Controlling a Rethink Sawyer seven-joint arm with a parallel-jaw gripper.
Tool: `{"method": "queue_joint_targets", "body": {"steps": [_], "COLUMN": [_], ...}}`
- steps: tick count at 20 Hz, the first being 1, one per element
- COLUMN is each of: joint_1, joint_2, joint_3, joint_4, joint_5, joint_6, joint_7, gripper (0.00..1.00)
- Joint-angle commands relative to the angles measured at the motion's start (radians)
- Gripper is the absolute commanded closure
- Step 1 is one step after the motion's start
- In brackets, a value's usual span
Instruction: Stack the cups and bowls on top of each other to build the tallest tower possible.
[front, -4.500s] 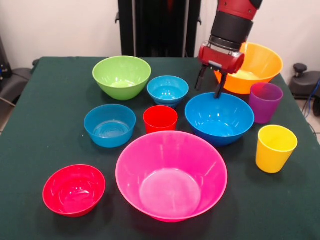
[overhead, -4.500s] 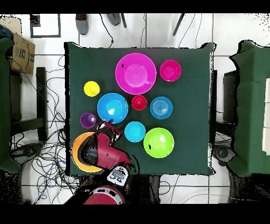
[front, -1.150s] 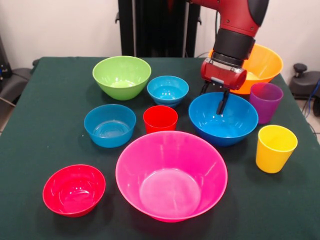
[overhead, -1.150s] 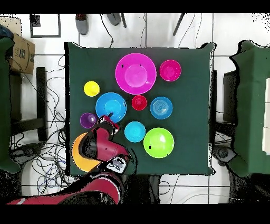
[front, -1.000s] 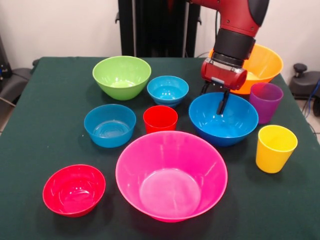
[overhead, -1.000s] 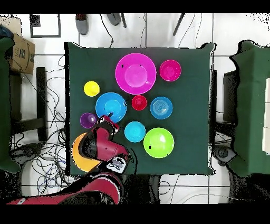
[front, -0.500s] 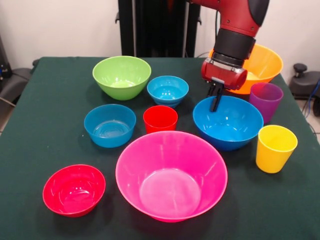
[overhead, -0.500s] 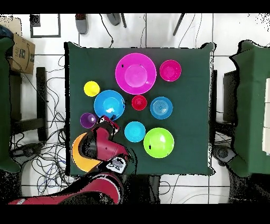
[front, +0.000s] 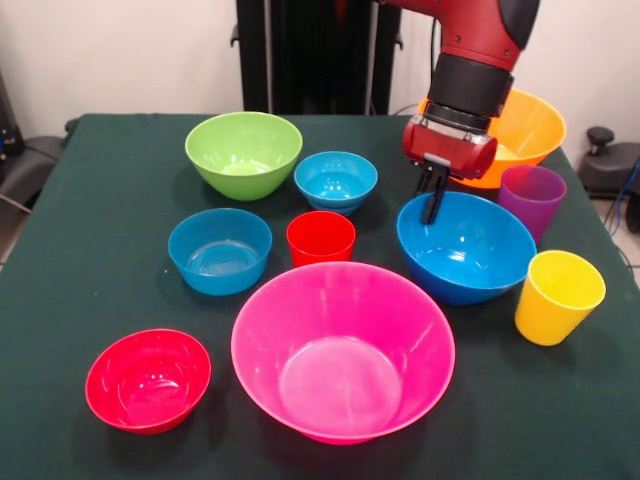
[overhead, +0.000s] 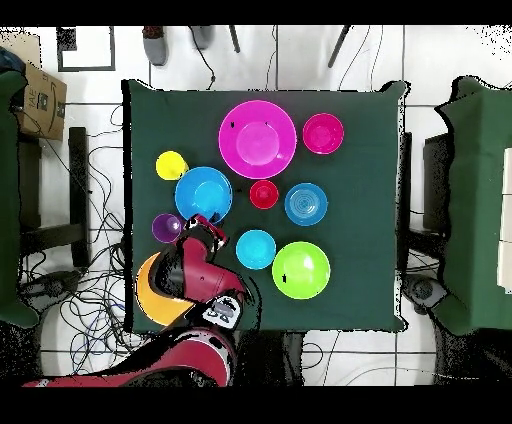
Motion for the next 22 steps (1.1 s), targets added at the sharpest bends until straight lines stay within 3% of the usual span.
{"method": "queue_joint_targets", "body": {"steps": [1,10,22], "joint_1": [-0.02,-0.096,-0.137], "joint_2": [0.037,-0.076,-0.104], "joint_3": [0.102,0.179,0.218], "joint_4": [-0.061,-0.005,0.017], "joint_5": [-0.05,-0.1,-0.107], "joint_6": [0.04,0.139,0.167], "joint_7": [0.131,0.147,0.141], "gripper": [1.0,1.0,1.0]}}
